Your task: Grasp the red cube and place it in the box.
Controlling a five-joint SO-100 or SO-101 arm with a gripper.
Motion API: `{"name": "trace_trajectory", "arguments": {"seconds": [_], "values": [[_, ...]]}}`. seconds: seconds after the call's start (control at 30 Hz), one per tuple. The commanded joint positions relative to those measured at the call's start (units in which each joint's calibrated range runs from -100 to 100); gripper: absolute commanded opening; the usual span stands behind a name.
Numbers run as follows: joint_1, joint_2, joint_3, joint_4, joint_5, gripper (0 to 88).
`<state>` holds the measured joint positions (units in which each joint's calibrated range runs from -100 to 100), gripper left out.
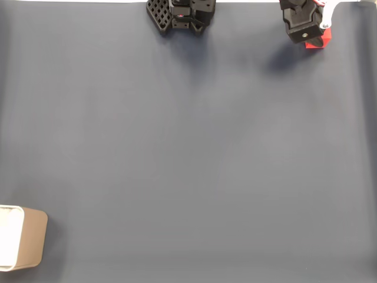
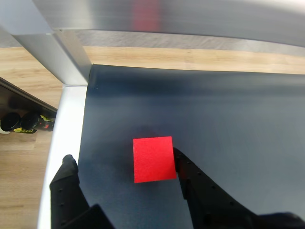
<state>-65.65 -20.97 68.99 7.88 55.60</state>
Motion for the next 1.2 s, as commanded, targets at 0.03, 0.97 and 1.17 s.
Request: {"name": "trace_trajectory", "arguments": {"seconds": [0.03,0.97,1.17], "values": [[-0.8,-0.1,-1.0,-1.1,-0.7,43.5],[-0.7,-2.2,-1.7,2.6,-0.4,0.0],[-0.3,-4.6,-3.9,7.5,-0.7,0.0]]}}
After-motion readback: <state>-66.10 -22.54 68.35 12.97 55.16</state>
